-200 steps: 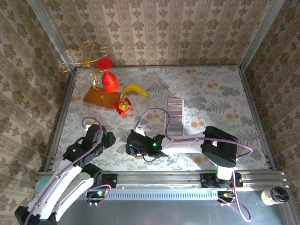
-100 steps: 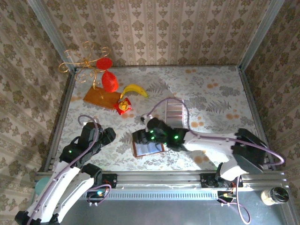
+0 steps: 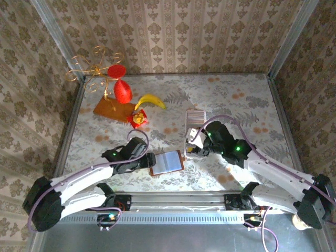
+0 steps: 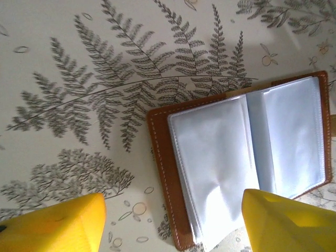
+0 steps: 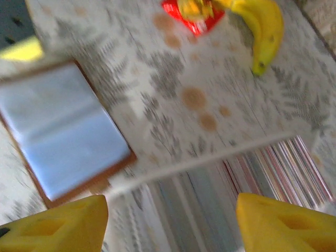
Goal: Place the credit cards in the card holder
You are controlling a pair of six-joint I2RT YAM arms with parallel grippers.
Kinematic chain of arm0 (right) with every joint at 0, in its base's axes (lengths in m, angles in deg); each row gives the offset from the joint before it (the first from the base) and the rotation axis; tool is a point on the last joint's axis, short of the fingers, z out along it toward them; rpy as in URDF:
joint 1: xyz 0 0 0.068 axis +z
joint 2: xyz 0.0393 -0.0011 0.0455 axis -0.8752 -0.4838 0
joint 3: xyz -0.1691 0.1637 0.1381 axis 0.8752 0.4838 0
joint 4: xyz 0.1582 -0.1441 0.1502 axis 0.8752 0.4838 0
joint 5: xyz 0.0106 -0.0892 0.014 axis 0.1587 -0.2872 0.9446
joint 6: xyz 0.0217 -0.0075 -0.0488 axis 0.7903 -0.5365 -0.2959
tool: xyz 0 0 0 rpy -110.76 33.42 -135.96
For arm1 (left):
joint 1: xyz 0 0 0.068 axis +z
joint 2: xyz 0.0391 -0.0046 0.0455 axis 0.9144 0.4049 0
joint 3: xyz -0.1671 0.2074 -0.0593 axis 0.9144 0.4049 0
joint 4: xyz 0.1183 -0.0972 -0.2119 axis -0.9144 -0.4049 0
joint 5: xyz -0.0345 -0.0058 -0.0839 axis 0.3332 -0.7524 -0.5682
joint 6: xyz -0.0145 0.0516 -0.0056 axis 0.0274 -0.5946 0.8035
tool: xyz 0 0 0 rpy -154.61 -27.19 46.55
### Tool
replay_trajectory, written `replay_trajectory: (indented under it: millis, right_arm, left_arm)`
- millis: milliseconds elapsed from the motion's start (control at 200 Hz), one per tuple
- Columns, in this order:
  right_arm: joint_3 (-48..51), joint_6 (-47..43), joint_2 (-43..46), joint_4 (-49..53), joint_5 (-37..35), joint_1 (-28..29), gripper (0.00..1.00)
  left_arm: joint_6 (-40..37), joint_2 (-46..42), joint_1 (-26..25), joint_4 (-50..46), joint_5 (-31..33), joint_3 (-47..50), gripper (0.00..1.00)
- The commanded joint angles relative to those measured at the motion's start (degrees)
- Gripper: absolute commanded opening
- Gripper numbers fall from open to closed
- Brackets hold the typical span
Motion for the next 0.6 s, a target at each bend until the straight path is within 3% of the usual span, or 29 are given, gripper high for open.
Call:
replay_trajectory:
  millis: [0,85,315,595]
  right_arm:
    - [0.5,-14.6,-2.7,4.7,-0.2,-1.7,0.69]
    - [-0.1,-16.9,-6.0,4.0,-0.1,-2.7,0.69]
    - [-2.8,-20.0,-14.3,2.8,0.1,-3.5,0.68]
    - [-5.2,-23.4,-21.0,0.3,-4.4,-3.6,0.6]
  left_arm:
    - [2.1,2.4,-0.9,3.0,2.4,-0.1,0.7]
    - [1.6,3.5,-1.2,3.8,2.1,0.6,0.69]
    - [-1.0,7.3,-1.1,4.7,-1.5,1.3,0.53]
    - [-3.6,10.3,0.7,3.7,-1.5,1.2,0.48]
